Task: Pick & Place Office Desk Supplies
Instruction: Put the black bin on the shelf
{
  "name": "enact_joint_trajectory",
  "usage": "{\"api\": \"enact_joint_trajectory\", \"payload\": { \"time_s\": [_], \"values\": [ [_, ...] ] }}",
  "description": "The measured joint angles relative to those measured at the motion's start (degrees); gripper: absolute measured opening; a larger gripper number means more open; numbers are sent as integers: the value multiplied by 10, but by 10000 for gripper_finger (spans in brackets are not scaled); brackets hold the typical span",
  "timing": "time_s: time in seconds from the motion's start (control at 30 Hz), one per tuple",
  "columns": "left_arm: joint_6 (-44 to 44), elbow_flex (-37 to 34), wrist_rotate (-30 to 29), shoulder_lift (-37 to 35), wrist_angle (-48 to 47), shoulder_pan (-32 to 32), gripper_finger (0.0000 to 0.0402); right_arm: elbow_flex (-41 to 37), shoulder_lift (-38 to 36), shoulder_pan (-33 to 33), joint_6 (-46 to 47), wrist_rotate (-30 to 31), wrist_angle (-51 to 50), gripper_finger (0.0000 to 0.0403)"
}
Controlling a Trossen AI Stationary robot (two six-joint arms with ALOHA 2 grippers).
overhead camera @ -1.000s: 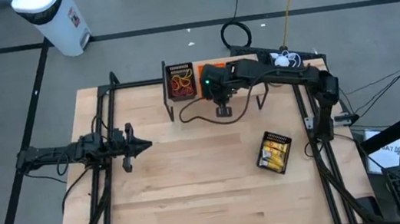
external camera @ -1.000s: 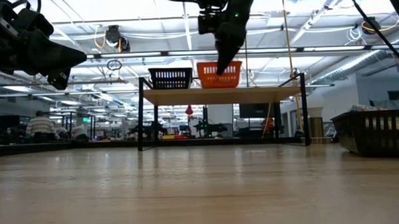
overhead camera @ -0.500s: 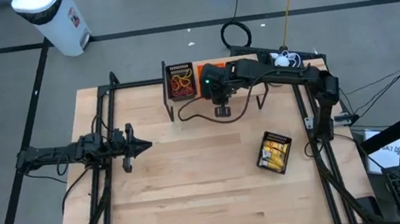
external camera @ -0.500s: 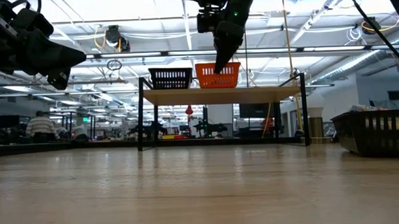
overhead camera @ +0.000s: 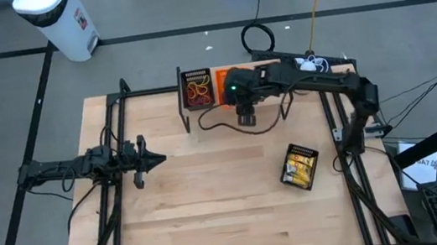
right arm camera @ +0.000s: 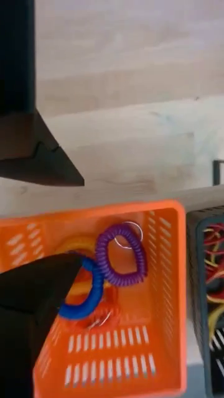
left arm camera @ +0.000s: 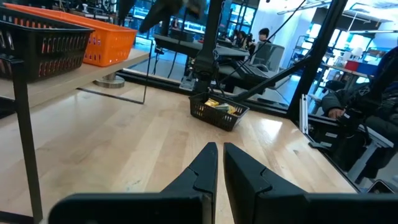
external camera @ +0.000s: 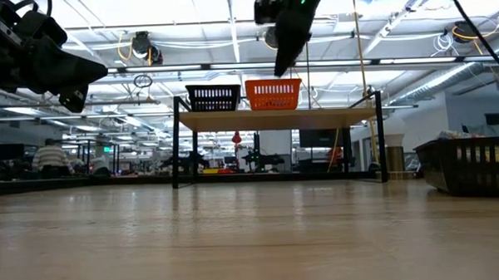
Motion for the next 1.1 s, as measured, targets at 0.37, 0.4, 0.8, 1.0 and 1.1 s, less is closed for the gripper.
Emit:
{"api": "enact_joint_trajectory", "payload": {
  "time_s": [0.37, 0.4, 0.8, 1.0, 1.1],
  "values": [
    [1, 0, 0, 0, 0, 0, 26, -32, -196, 90, 83, 3, 28, 178],
    [2, 0, 0, 0, 0, 0, 26, -53, -229, 108, 91, 5, 56, 170],
    [-1, 0, -2, 0, 0, 0, 26, -524, -613, 351, 188, 164, 360, 11],
    [-13, 0, -2, 0, 0, 0, 26, -696, -741, 384, 198, 137, 478, 9],
    [-13, 0, -2, 0, 0, 0, 26, -750, -786, 384, 208, 138, 503, 2]
  ]
}}
